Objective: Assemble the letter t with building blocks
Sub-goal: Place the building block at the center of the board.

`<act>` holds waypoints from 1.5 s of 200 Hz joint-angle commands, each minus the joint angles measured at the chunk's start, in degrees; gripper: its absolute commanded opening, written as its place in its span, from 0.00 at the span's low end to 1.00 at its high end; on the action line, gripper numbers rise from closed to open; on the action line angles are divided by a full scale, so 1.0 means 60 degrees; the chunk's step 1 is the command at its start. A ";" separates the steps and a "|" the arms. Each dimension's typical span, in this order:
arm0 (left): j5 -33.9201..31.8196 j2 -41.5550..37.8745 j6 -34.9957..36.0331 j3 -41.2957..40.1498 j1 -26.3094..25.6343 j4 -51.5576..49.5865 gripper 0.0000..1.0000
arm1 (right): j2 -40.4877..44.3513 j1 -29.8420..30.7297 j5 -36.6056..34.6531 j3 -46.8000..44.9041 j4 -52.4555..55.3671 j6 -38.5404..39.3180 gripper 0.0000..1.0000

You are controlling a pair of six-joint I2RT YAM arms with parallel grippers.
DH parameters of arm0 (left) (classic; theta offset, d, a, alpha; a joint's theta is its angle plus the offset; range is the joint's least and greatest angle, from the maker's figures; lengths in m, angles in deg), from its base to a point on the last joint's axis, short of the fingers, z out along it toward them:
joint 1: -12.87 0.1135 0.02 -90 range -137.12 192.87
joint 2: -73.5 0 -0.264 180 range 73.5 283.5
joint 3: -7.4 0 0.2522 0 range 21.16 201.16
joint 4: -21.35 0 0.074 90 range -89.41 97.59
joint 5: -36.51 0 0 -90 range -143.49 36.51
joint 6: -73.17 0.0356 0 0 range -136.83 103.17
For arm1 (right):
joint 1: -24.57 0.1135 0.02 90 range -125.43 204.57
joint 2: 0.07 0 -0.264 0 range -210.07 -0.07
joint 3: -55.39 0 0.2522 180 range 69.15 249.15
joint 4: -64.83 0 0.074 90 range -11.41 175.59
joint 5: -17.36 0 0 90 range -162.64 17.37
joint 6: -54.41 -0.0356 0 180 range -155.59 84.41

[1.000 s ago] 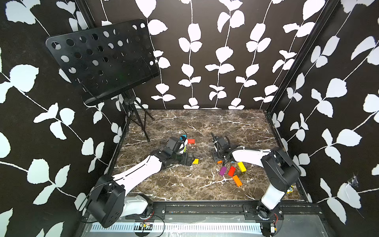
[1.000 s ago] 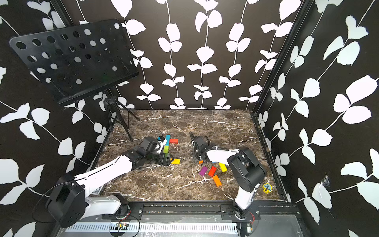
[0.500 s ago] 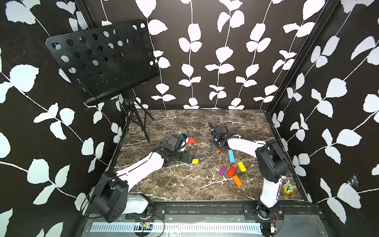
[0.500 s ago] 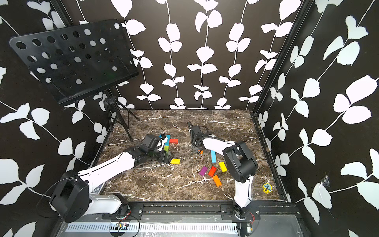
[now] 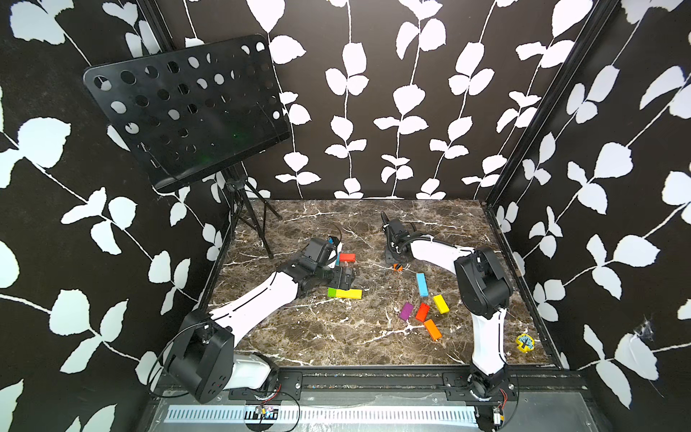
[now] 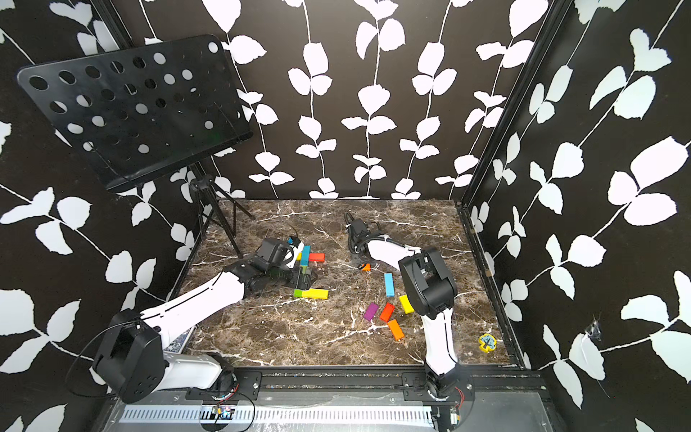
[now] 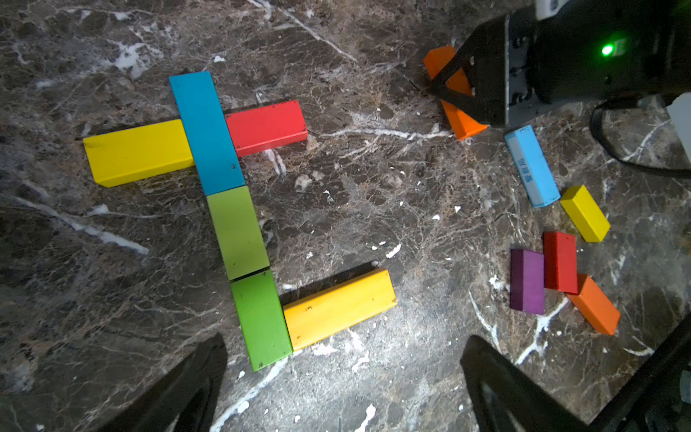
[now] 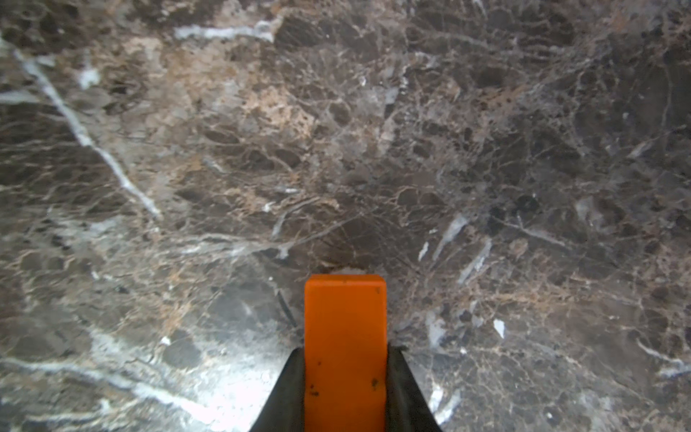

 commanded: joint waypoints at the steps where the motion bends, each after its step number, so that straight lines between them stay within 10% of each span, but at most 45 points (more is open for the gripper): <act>1: 0.0149 0.0079 0.0100 0.0195 0.0093 -0.0153 0.99 | -0.0209 -0.0063 0.0017 0.0303 0.0245 -0.0194 0.21; 119: 0.0353 0.0359 0.0147 0.0294 0.0143 -0.0089 0.99 | -0.0651 -0.0131 0.0149 0.0462 0.0162 -0.0273 0.24; 300: 0.0429 0.0352 0.0157 0.0194 0.0152 0.0005 0.99 | -0.0355 -0.0208 0.0380 0.0301 -0.0086 0.0216 0.75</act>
